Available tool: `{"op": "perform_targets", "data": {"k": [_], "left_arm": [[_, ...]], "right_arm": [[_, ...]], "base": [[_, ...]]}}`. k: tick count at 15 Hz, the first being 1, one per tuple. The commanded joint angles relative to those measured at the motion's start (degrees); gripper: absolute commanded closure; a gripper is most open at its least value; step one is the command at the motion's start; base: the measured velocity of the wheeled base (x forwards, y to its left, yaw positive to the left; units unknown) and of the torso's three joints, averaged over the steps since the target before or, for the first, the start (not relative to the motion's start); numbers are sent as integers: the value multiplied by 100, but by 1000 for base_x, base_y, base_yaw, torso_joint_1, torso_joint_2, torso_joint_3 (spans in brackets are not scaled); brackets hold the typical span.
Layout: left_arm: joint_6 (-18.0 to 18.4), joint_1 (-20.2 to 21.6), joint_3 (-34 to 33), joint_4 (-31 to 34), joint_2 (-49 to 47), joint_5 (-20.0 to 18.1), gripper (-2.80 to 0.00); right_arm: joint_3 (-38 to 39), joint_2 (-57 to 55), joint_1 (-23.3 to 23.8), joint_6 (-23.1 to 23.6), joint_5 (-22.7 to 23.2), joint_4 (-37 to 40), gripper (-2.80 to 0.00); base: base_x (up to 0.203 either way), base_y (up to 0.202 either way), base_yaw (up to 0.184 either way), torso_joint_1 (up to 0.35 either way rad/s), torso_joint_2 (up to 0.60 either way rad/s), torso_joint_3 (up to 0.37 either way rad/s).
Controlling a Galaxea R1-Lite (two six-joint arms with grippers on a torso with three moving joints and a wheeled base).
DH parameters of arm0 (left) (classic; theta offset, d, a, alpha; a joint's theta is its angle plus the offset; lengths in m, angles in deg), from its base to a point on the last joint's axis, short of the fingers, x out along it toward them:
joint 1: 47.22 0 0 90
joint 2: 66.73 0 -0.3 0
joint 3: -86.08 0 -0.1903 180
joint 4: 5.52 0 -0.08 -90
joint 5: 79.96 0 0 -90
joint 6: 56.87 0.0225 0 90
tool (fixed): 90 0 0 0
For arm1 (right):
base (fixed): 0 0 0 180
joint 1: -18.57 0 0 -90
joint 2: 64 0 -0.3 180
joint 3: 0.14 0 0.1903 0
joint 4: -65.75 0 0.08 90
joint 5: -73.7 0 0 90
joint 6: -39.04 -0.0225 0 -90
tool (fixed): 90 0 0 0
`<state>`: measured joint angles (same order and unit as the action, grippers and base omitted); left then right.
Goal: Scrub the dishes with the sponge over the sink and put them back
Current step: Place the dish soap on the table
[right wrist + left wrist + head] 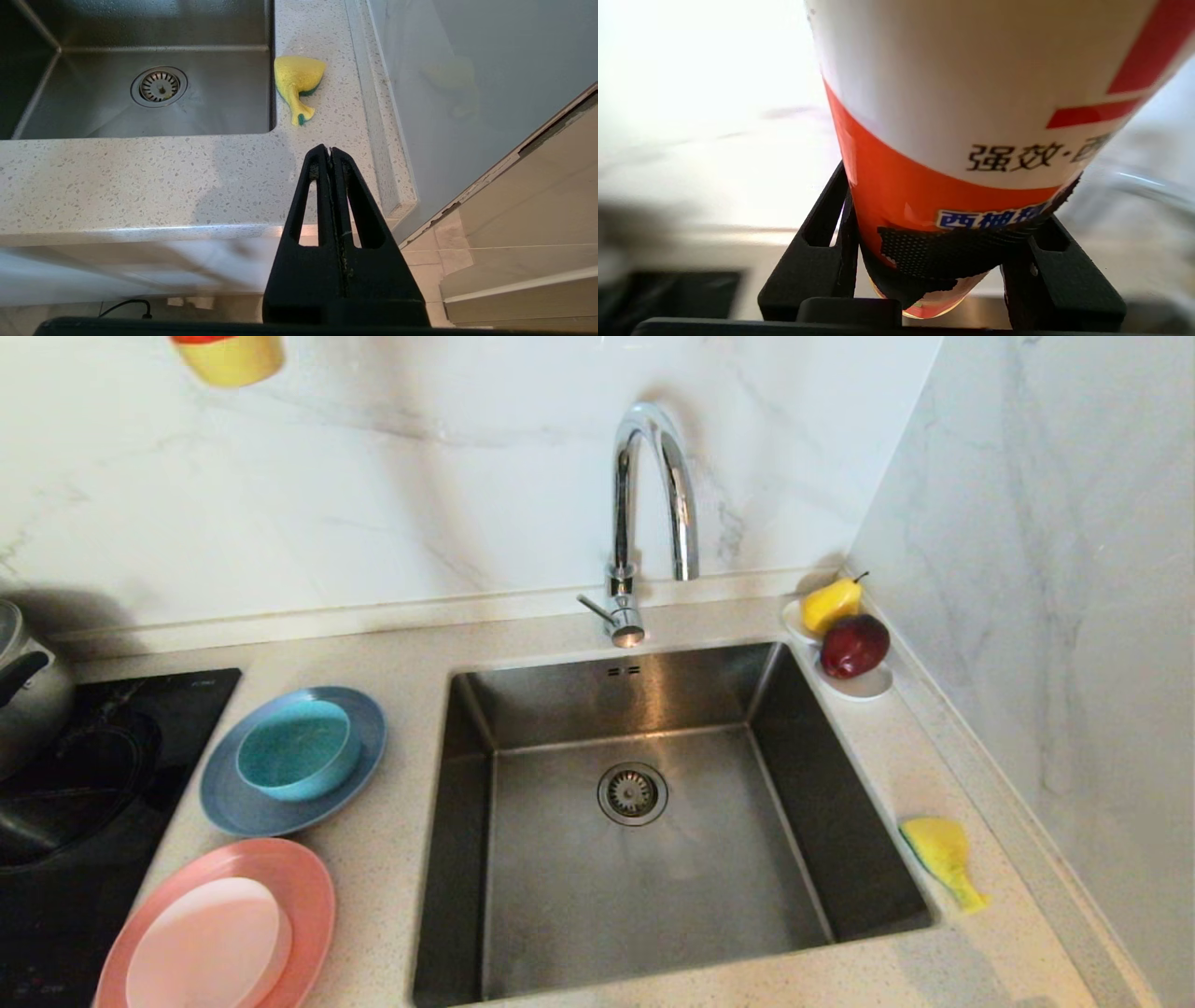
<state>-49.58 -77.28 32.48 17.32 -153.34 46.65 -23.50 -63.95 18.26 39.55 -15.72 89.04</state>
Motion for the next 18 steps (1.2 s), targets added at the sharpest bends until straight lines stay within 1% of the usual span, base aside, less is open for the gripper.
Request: {"op": "perform_targets", "data": {"k": [1,2,4,6,7,10,11,12,15,18], "left_arm": [[-436,1056,-419,55,257,-201,0],[-715,1476,-801,77,260,-297,0],[-1200,2038,-1549,52,134,-407,0],[-1655,2407,-1840,38,-211,-433,0],[-1849,2494,-1930,37,-392,-390,0],[-2262,2539,-2129,19,-1017,68,0],[-2417,2540,-2158,-65,-1276,153,0],[-2494,2537,-2171,-233,-1515,195,0],[-2533,2441,-2209,-920,-2156,326,0],[-2504,2149,-2184,-1463,-2626,667,0]], "right_arm": [[0,4,-5,2,4,-1,0],[0,4,-5,2,4,-1,0],[0,4,-5,2,4,-1,0],[0,4,-5,2,4,-1,0],[0,4,-5,2,4,-1,0],[0,4,-5,2,4,-1,0],[0,4,-5,2,4,-1,0],[0,4,-5,2,4,-1,0],[0,4,-5,2,4,-1,0],[0,4,-5,2,4,-1,0]], "base": [[0,0,0,0,0,0],[0,0,0,0,0,0],[0,0,0,0,0,0],[0,0,0,0,0,0],[0,0,0,0,0,0],[0,0,0,0,0,0],[0,0,0,0,0,0],[0,0,0,0,0,0],[0,0,0,0,0,0],[0,0,0,0,0,0]]}}
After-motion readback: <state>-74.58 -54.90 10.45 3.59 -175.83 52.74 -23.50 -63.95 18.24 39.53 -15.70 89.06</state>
